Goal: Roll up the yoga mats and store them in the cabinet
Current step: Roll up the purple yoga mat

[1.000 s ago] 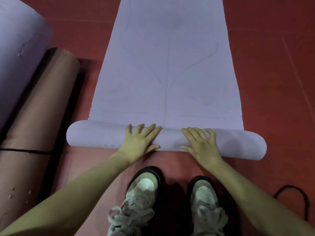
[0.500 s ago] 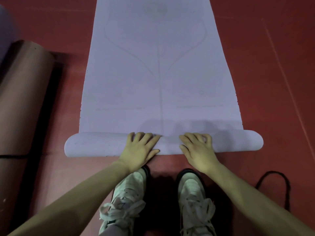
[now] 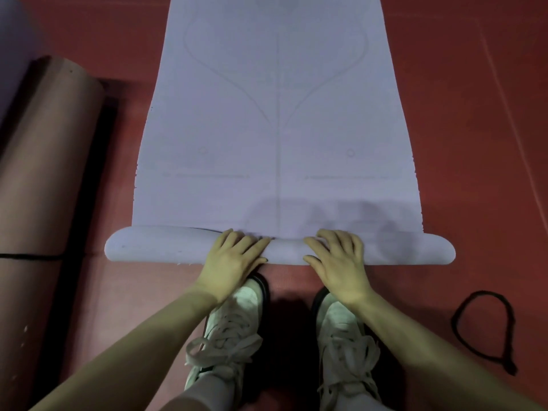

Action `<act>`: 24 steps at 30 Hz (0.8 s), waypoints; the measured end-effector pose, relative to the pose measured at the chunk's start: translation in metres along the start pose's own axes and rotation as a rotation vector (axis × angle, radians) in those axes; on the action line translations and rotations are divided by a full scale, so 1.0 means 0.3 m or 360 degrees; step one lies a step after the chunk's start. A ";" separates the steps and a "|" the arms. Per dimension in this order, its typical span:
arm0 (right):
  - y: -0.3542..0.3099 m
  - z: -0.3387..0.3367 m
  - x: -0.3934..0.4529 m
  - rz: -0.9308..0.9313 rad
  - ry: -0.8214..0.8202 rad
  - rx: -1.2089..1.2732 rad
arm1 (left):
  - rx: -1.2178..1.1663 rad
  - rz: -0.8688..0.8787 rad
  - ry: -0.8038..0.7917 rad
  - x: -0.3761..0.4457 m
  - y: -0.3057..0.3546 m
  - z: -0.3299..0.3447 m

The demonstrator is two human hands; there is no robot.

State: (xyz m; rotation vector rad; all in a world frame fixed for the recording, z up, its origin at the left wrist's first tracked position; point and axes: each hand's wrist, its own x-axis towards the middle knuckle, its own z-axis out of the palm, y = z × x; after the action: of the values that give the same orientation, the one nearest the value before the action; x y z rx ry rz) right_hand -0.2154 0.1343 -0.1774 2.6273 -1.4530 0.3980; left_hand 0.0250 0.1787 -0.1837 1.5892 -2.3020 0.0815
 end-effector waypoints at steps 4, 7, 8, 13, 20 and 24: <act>-0.002 0.009 0.005 0.0109 -0.0020 -0.0081 | -0.0023 0.0003 0.0043 0.028 -0.016 0.004; 0.003 0.018 0.012 0.0127 -0.0076 0.0028 | 0.0062 0.0024 0.0042 0.031 -0.022 0.020; 0.005 0.018 0.017 0.0133 -0.0107 0.0040 | 0.0049 0.0007 0.0026 0.027 -0.019 0.022; -0.007 -0.011 -0.007 0.0259 -0.0160 0.0303 | -0.0079 0.0044 0.0012 0.007 -0.017 0.004; 0.001 -0.005 0.019 0.0208 -0.0207 0.0283 | -0.0218 0.0006 -0.0012 0.022 -0.031 0.007; 0.018 0.026 0.039 0.0144 -0.0217 0.0257 | -0.0233 -0.0004 -0.0094 0.028 -0.046 0.039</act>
State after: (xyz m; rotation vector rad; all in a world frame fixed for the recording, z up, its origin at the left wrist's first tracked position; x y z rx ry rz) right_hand -0.2127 0.1201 -0.1817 2.7703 -1.6514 0.3664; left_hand 0.0321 0.1633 -0.1941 1.5398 -2.2922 -0.1333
